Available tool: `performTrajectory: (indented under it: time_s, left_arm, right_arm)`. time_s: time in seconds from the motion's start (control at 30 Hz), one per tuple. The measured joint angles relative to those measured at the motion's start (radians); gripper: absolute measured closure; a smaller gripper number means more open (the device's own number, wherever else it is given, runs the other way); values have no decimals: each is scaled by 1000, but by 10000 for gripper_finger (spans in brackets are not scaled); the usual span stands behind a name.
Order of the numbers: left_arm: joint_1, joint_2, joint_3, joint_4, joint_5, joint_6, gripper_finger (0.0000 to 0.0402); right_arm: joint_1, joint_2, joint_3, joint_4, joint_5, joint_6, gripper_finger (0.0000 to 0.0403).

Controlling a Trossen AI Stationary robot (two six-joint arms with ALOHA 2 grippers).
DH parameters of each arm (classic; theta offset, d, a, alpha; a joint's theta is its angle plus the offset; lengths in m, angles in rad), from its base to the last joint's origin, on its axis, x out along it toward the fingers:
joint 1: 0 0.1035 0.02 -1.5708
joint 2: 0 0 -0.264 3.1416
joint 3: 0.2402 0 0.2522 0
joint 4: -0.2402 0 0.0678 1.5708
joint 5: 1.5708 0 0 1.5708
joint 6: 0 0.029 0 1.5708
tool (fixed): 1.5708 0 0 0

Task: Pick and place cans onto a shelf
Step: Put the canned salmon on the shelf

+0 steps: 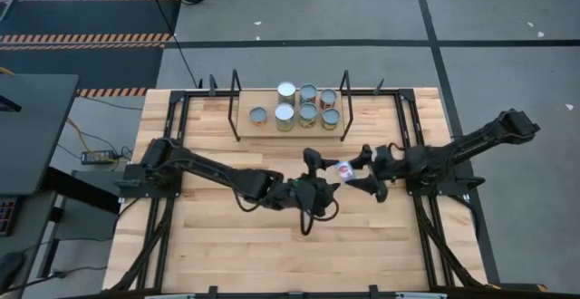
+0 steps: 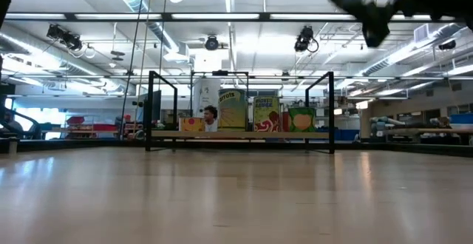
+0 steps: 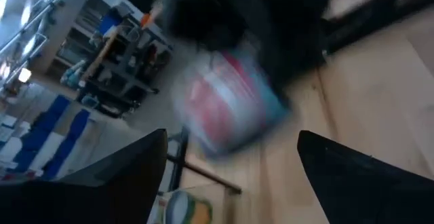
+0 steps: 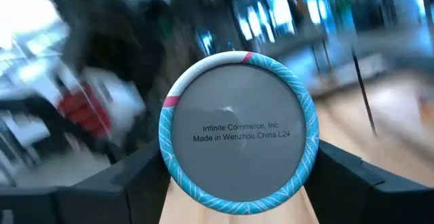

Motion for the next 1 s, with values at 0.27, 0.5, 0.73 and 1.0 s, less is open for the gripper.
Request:
performTrajectory:
  time_s: [0.27, 0.5, 0.73, 1.0]
  left_arm:
    - [-1, -11, -207, 457, -42, 76, 65]
    - [32, -11, -293, 773, 5, 244, 65]
    - [71, -12, -291, 759, 108, 247, 59]
    - [66, -15, -289, 766, 127, 300, 49]
  right_arm:
    - [-1, 2, 3, 164, 0, -122, 113]
    - [0, 36, 1, 204, -12, -124, 113]
    - [-2, 63, -1, 267, -19, -143, 113]
    - [-32, 46, -2, 275, -38, -146, 113]
